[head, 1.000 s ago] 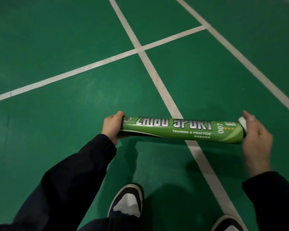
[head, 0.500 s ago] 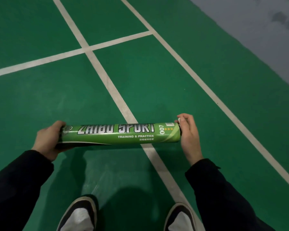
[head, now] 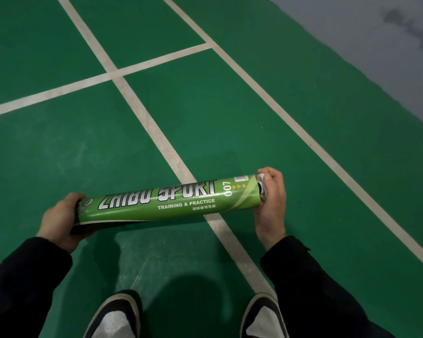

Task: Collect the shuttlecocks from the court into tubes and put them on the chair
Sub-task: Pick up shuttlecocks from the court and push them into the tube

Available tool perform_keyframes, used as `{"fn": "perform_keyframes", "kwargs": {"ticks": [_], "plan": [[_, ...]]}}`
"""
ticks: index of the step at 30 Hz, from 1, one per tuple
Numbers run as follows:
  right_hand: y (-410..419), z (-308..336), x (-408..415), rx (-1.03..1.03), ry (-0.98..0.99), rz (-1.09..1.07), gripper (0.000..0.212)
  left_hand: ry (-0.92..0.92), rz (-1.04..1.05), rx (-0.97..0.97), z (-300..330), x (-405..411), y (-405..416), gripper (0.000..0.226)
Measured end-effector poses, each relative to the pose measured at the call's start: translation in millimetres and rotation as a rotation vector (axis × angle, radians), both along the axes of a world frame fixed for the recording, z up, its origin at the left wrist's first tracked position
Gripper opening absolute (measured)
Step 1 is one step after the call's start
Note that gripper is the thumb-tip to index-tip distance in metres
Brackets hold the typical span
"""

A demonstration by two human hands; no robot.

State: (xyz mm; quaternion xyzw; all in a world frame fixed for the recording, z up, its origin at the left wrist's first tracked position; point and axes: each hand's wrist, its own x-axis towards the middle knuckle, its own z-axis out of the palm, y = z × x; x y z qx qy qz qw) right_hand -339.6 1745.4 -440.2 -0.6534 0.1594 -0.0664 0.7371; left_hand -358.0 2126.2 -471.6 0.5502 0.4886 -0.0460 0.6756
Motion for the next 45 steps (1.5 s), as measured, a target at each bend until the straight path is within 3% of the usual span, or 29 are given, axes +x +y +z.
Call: {"fn": "perform_keyframes", "kwargs": {"ticks": [7,10,16,20,23,30,36,42,45], "plan": [[6.8,-4.9,-5.4,-0.018,-0.013,-0.020,0.019,0.003,0.025,0.070,-3.0,-4.3,-3.8,0.015],[12.6,-2.6,-5.4,0.068,-0.040,-0.141,0.020,0.001,0.034,0.063,-4.6,-6.3,-12.0,0.015],[11.3,5.2,-8.8,0.151,0.029,-0.230,0.003,0.016,0.003,0.000,-12.2,-9.3,-13.4,0.010],[-14.2,19.1,-7.7,-0.185,0.039,-0.048,0.017,-0.108,-0.091,0.043,-8.7,-9.3,-3.7,0.014],[-24.4,29.1,-5.4,-0.267,0.075,0.114,0.027,-0.122,-0.074,0.049,-8.9,-10.0,5.7,0.013],[-25.5,24.1,-2.1,-0.121,0.144,0.117,0.010,-0.197,-0.056,-0.031,-9.6,-10.6,12.1,0.011],[-25.7,28.1,-4.9,0.188,0.135,0.122,0.012,-0.186,-0.074,-0.069,-17.2,-6.4,22.7,0.015],[-23.5,38.8,-1.8,-0.028,0.075,0.231,0.009,-0.195,-0.050,-0.054,-27.2,-10.3,33.8,0.035],[-22.6,39.7,-2.9,-0.081,0.087,0.279,0.009,-0.180,-0.010,-0.069,-32.6,-15.2,38.6,0.032]]}}
